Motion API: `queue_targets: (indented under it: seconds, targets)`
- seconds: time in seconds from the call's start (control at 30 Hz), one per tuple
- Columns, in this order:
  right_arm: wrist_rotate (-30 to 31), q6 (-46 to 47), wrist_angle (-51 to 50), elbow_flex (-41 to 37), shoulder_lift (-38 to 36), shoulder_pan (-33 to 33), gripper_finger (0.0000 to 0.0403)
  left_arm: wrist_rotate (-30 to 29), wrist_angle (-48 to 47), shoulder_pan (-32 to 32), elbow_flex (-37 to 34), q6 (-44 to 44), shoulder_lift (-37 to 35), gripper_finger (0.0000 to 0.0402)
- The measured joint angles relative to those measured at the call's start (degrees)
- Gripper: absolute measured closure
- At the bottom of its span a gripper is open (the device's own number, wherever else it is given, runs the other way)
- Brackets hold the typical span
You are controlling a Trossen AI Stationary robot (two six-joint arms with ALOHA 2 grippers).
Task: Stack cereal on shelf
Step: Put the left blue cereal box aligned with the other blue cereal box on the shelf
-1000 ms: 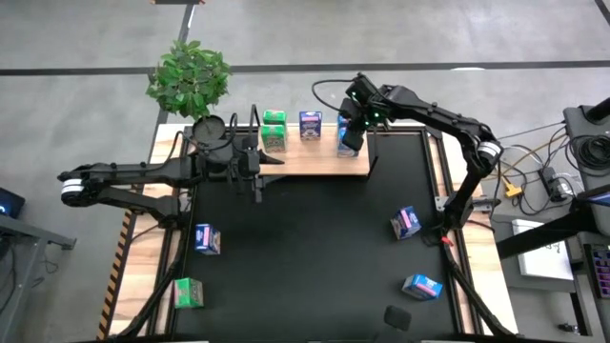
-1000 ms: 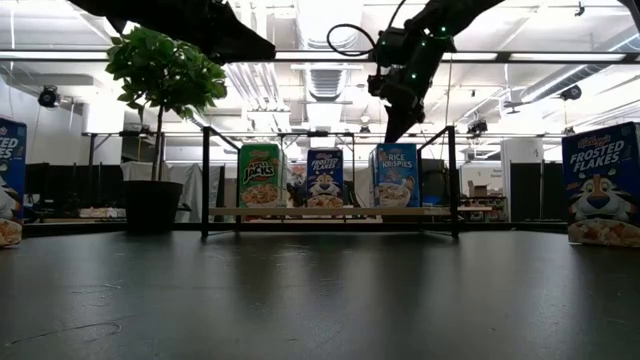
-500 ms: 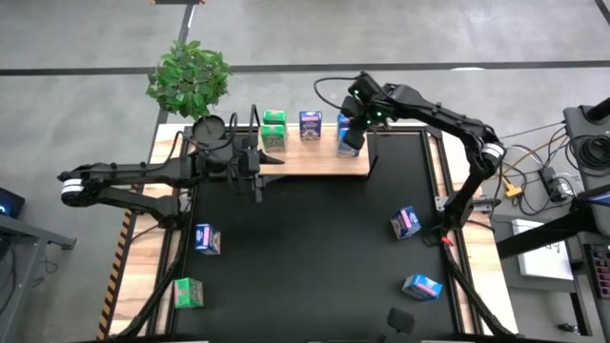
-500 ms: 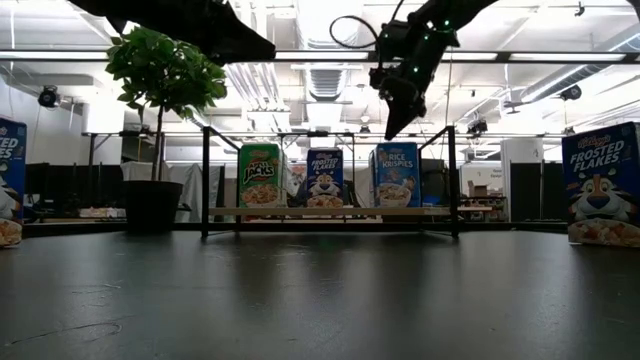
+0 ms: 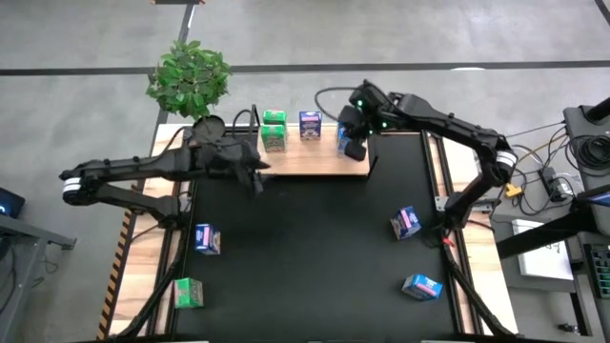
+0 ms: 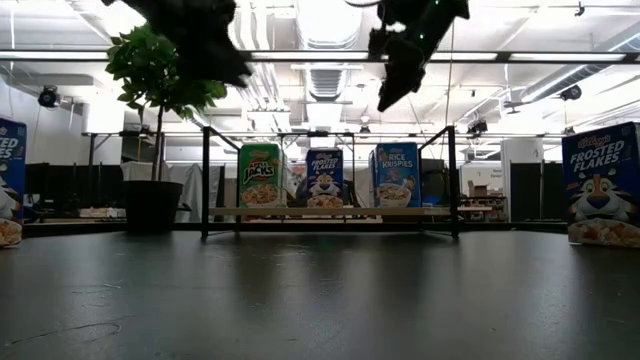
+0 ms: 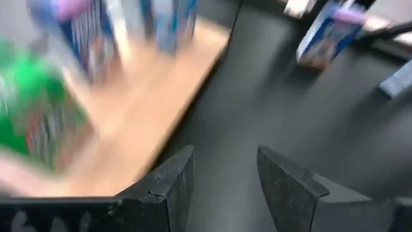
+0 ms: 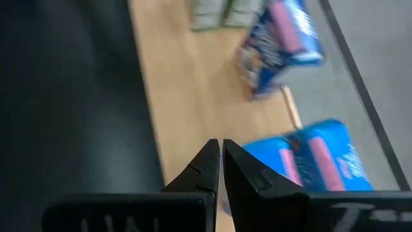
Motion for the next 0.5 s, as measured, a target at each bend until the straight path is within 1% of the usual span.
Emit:
queue_targets:
  seconds: [0.07, 0.17, 0.3, 0.4, 0.5]
  targets:
    - [-0.1, -0.4, 1.1, -1.2, -0.8, 2.2, 0.0390, 0.3, -6.3, -1.3, 1.6, -5.5, 0.7, 0.0249]
    - [0.0, -1.6, 3.0, -3.1, -1.6, 5.3, 0.0390, 0.5, -15.4, -4.5, 3.1, -16.9, 0.9, 0.0249]
    - [0.0, -2.8, 4.3, -4.8, -2.5, 8.5, 0.0390, 0.2, -25.7, -10.8, 5.0, -30.0, 0.8, 0.0249]
    - [0.1, -3.3, 5.6, -5.7, -3.3, 10.1, 0.0390, -1.5, -34.2, -15.2, 6.5, -39.6, 0.8, 0.0249]
    - [0.1, -3.6, 6.2, -5.8, -3.7, 11.1, 0.0390, -1.9, -40.8, -19.2, 7.0, -50.5, 0.8, 0.0240]
